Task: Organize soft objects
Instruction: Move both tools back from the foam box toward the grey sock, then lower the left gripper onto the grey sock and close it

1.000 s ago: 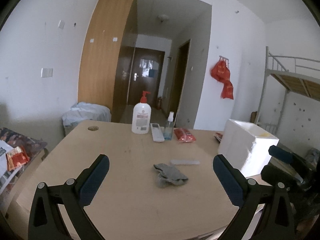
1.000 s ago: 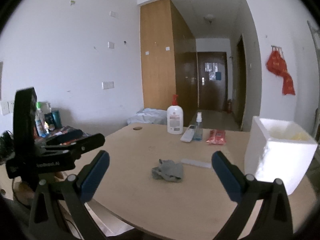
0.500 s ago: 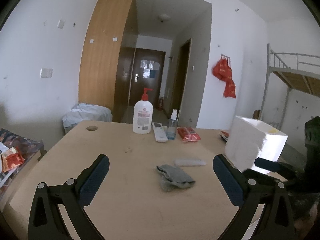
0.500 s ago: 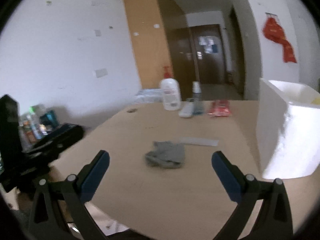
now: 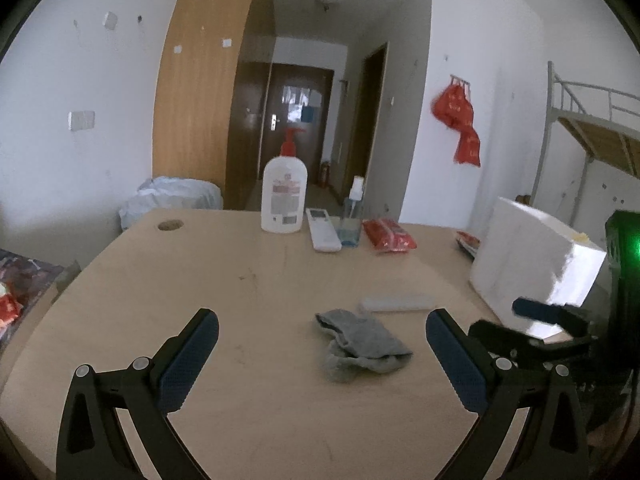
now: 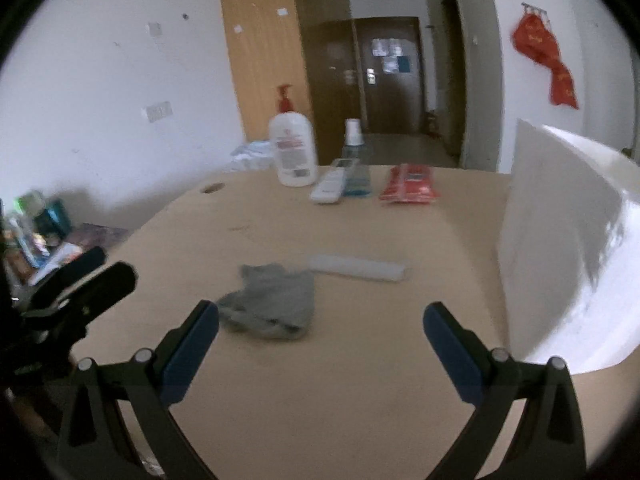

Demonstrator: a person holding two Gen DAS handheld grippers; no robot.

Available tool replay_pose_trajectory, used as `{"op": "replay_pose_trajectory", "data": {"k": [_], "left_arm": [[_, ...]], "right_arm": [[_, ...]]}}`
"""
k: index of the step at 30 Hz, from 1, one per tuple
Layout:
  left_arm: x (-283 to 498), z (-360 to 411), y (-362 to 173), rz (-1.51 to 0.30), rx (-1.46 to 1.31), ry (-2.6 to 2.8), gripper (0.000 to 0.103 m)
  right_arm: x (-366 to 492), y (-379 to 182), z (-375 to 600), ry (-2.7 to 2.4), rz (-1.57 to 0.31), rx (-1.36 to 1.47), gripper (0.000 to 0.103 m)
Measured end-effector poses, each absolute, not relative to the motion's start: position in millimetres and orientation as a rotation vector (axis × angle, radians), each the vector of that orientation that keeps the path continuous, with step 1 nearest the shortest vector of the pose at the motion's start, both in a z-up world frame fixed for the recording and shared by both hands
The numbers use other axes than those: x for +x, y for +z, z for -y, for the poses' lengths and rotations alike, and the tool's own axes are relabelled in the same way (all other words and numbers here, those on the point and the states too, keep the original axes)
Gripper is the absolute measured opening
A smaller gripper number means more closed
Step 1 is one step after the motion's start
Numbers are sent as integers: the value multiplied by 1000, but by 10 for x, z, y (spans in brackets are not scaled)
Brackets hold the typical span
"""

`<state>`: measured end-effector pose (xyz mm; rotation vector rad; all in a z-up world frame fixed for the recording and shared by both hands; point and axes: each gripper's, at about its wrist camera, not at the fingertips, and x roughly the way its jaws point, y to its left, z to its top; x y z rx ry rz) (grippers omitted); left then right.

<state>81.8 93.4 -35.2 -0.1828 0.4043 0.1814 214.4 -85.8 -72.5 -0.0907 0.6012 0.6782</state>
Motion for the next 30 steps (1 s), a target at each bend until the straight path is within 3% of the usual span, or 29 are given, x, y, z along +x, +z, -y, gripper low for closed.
{"op": "replay_pose_trajectory", "data": {"k": [8,30], "left_arm": [[1145,-990,-506,-476,-185,178,103],[1859,-942,-823,-683,-218,109,103]], "right_arm": [[2285,-663,811,607,-538,-145,103],[2914,-843,603,664,-685,-218,103]]}}
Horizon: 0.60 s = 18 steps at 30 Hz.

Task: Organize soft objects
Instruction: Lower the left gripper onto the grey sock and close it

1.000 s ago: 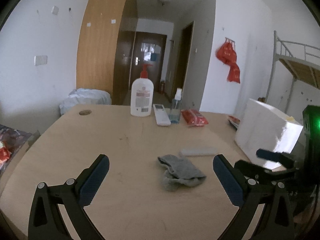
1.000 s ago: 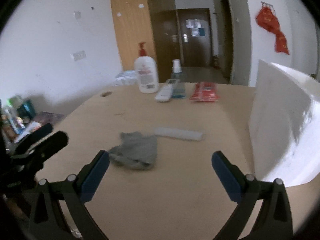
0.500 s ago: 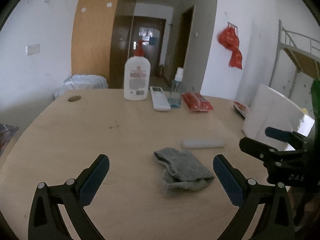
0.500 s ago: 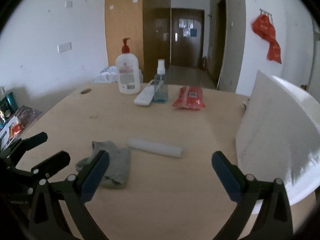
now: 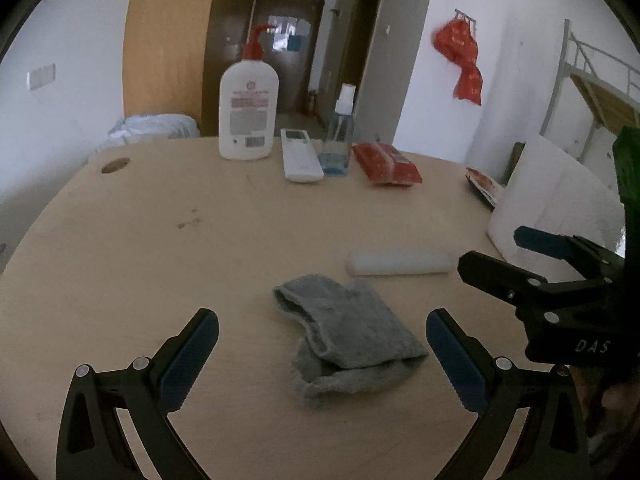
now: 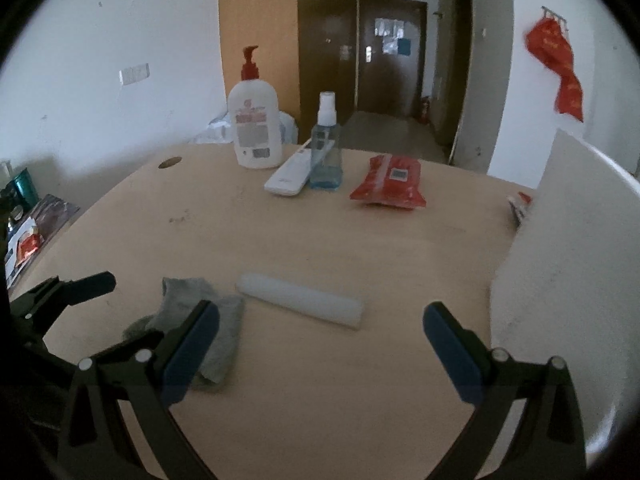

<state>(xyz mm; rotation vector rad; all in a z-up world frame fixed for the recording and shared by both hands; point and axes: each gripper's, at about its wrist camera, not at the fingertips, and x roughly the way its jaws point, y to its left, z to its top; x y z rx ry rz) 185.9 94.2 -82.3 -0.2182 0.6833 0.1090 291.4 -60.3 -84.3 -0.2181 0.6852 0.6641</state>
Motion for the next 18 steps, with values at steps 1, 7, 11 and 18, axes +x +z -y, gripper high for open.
{"op": "replay_pose_trajectory", "data": {"k": [1,7,11,18], "left_arm": [[1879,-947,-834,-690,-223,104,103],[2024,-961,-964,-772,-249,96,88],[2084,-983,-1036,-819,-285,70,79],[2076,-1000,-1054,-826,-302,61,53]], "right_arm": [[2937,-854,599,669,-692,-220,103],[3070,-960,552,697,-748,-229,102],[3172,-1051,479,715,-796,-248,90],[3259,-1119,452,722,-836,-267,77]]}}
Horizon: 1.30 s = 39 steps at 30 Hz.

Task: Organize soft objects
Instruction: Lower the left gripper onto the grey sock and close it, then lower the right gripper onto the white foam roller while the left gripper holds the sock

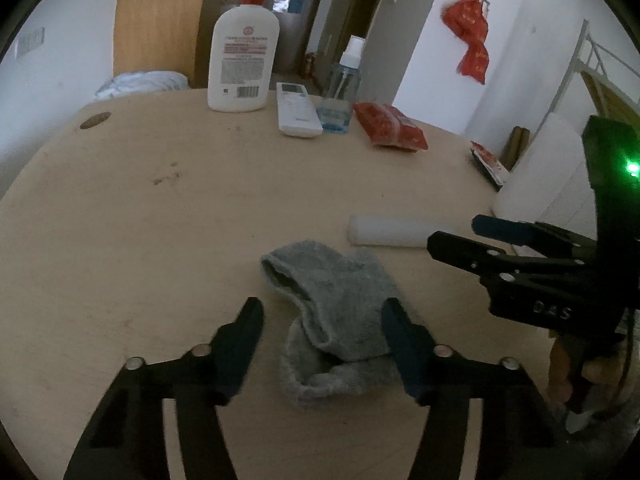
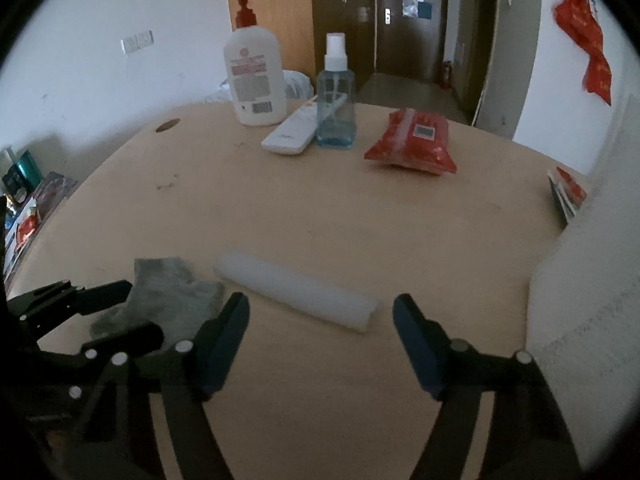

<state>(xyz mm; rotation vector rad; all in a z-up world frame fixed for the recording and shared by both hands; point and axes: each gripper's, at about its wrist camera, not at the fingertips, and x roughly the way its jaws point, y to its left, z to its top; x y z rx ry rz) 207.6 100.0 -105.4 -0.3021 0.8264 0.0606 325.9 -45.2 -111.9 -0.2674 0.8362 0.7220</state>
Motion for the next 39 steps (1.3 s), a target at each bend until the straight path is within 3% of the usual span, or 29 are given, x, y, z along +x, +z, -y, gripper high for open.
{"op": "replay_pose_trajectory", "data": {"k": [1,3,6,8,18,21,29,36,39], "left_arm": [[2079,-1003,-1053,-826,-305,56,43],[2081,-996,-1048,-827,-305,42,37],[2085,-986,-1051,-832,-306,21,16],[2088,-986,-1059,-838,-312,4,10],[1968,-987,-946,-749,-318,-23,9],[1979,-970,-944,-754,-310,-29,9],[1966,-984,-938,-750,-316,-30,9],[1952,-1010,-946,-747,-333,-26,9],[1946,-1001,-938,-742,-332,-28,9]], "right_arm": [[3267,-1124,451,720,-838,-272,77],[3279,-1128,442,720,-839,-284,76],[3294,-1135,427,724,-843,-297,76],[3291,-1138,406,729,-839,-318,76],[3379,-1187,374,744,-857,-328,74],[3377,-1213,334,750,-865,-343,63],[3370,-1244,330,751,-878,-364,53],[3238,-1202,417,762,-893,-400,22],[3211,-1197,398,760,-883,-428,22]]}}
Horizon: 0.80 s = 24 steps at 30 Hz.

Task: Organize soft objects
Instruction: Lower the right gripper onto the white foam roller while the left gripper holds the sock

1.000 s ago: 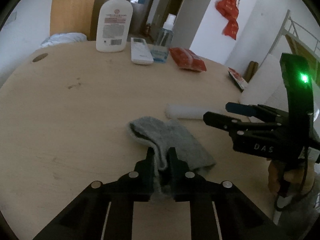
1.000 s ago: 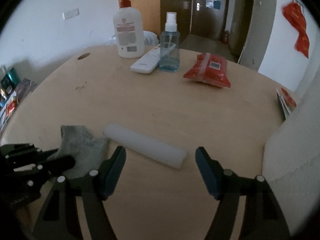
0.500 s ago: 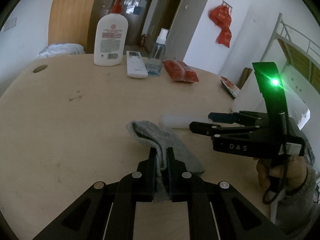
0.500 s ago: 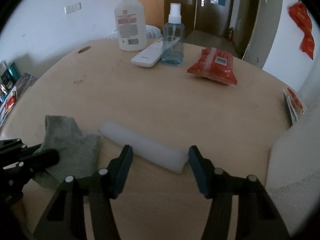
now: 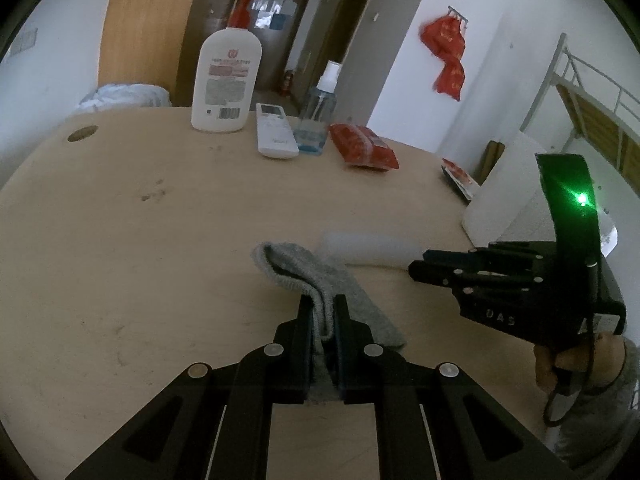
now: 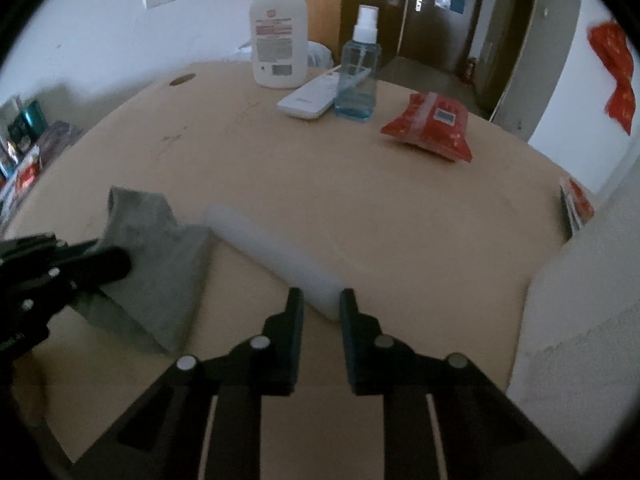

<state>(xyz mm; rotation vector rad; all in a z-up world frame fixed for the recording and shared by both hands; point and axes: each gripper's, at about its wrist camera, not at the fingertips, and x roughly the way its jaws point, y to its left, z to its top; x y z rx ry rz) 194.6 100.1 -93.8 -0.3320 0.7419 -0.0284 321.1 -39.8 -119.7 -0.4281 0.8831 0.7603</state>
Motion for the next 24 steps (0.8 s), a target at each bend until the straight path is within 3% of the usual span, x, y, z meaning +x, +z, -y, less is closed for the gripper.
{"op": "replay_pose_trajectory", "data": {"k": [19,22,24], "left_arm": [[1915,-1063,-927,-730,-374,-35,9],[1915,-1062,-926,-732,-374,-41,9],[1908,-1075,-921,-728,-377,-37,9]], "right_arm": [[3278,-1157,187,842,-835,-510,23],[3301,-1154,167,855,-841,-514,31],[3277,-1144,158,867,-831,-524,47]]}}
